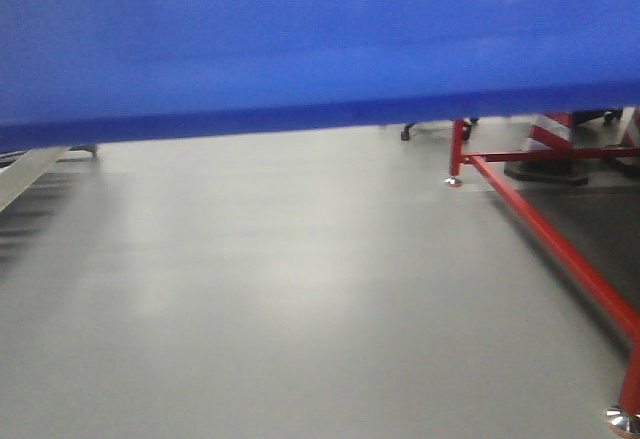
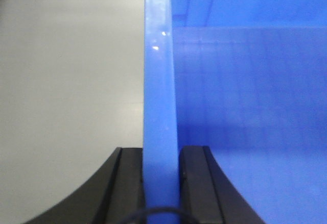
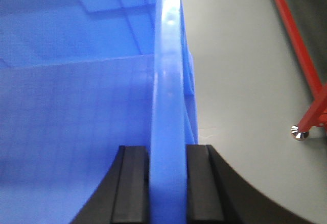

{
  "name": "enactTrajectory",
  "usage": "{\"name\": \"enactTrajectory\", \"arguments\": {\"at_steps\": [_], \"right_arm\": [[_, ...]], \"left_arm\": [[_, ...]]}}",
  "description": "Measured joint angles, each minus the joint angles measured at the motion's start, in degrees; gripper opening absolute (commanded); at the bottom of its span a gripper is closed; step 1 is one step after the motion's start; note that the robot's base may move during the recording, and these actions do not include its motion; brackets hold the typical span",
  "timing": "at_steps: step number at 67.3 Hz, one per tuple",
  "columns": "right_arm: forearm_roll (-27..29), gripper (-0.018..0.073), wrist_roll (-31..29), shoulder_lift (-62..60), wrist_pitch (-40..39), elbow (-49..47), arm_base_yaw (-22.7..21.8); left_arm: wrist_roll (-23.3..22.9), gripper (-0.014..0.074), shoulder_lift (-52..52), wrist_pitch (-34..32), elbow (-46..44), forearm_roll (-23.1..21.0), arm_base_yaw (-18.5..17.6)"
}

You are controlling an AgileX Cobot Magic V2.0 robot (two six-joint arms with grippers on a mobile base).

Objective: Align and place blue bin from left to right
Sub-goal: 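Carry the blue bin in both grippers across the floor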

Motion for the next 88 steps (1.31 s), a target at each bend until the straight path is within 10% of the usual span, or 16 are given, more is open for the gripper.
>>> {"name": "enactTrajectory", "arguments": {"at_steps": [88], "right_arm": [[0.0, -0.0079, 0.0, 0.0, 0.0, 0.0, 0.0]], "left_arm": [[0.0, -0.0111, 0.0, 0.0, 0.0, 0.0, 0.0]]}}
